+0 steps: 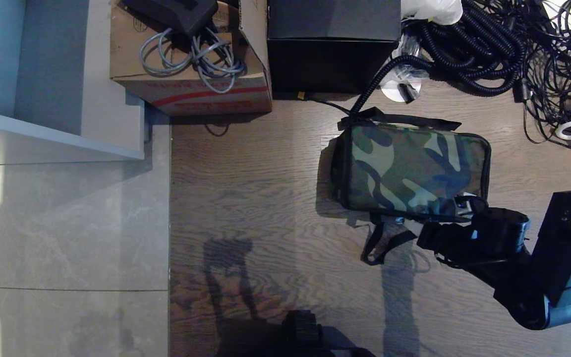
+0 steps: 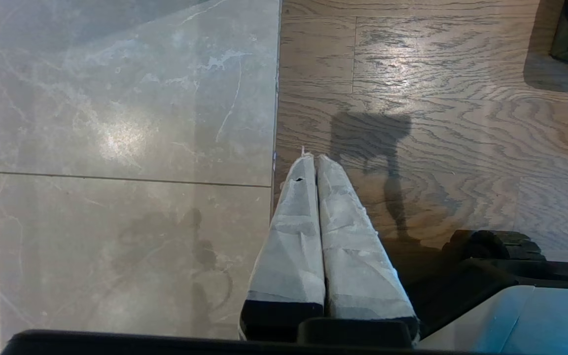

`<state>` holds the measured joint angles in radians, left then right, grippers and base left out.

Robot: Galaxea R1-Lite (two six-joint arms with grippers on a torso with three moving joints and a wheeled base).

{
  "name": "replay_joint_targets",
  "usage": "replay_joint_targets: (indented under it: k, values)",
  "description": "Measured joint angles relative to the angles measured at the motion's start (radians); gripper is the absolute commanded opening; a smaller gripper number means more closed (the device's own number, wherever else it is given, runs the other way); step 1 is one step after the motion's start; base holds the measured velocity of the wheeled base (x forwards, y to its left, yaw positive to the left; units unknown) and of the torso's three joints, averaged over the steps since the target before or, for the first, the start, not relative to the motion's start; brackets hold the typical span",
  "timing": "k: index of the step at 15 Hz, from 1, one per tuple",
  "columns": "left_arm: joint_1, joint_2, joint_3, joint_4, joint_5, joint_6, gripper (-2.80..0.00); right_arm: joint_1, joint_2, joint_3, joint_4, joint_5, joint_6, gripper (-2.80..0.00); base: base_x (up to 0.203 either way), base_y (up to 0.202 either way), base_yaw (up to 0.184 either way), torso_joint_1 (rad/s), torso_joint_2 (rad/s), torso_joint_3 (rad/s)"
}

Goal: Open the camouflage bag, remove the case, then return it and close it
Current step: Open the top of the storage box

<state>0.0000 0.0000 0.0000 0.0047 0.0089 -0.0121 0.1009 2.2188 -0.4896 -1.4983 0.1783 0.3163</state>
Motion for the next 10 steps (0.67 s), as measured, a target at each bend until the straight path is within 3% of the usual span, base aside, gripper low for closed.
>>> replay_joint_targets:
  k: [10]
  values:
    - [0.0,0.0,0.0,0.0,0.0,0.0,-2.8,0.0,-0.015,0.036,-0.003,-0.001,-0.045,-2.8,0.0,0.0,0.0,0.0,0.0,0.0]
